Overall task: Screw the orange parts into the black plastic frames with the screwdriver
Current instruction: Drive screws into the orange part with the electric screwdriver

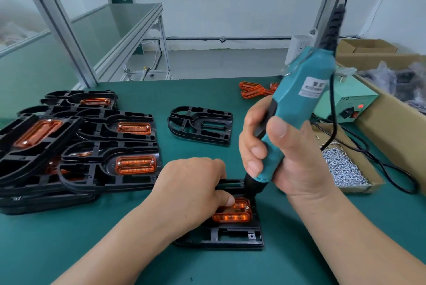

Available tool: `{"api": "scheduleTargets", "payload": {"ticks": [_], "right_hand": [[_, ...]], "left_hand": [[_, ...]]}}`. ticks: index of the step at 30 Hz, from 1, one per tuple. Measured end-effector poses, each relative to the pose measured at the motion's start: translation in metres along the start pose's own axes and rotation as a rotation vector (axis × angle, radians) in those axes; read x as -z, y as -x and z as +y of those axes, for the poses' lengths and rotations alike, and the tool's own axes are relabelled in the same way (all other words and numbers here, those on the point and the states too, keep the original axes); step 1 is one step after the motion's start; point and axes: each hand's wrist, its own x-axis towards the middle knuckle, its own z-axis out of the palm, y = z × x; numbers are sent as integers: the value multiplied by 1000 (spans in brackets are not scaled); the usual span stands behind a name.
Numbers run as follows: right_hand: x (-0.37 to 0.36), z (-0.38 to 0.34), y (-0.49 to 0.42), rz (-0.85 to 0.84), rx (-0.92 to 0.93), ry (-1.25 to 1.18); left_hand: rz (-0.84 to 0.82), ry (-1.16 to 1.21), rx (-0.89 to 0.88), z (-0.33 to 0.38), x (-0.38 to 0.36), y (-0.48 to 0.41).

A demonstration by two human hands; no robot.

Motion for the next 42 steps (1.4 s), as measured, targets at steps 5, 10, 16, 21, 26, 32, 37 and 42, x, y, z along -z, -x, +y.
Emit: {"api": "scheduleTargets", "payload": {"ticks": [5,10,16,21,26,32,37,42], "right_hand": [[17,-2,-6,278,73,-84],[37,3,-12,539,90,-195],[43,5,-13,602,94,-238],[38,4,-13,614,95,-254],[34,3,-13,620,107,-263],[32,1,-12,621,118,-287],[32,0,-13,640,134,-293],[34,-7,-13,662,184,-321]], "left_hand": [[-49,42,-2,-4,1,0],[-61,477,-5,-18,8,3],[-140,1628,116,-30,19,-7],[-237,1883,26,-28,13,-7],[-197,1788,89,-19,8,-5],[-213,1637,141,-15,6,-5],[-353,1833,116,-20,8,-3],[-278,1687,101,-19,10,-2]]}}
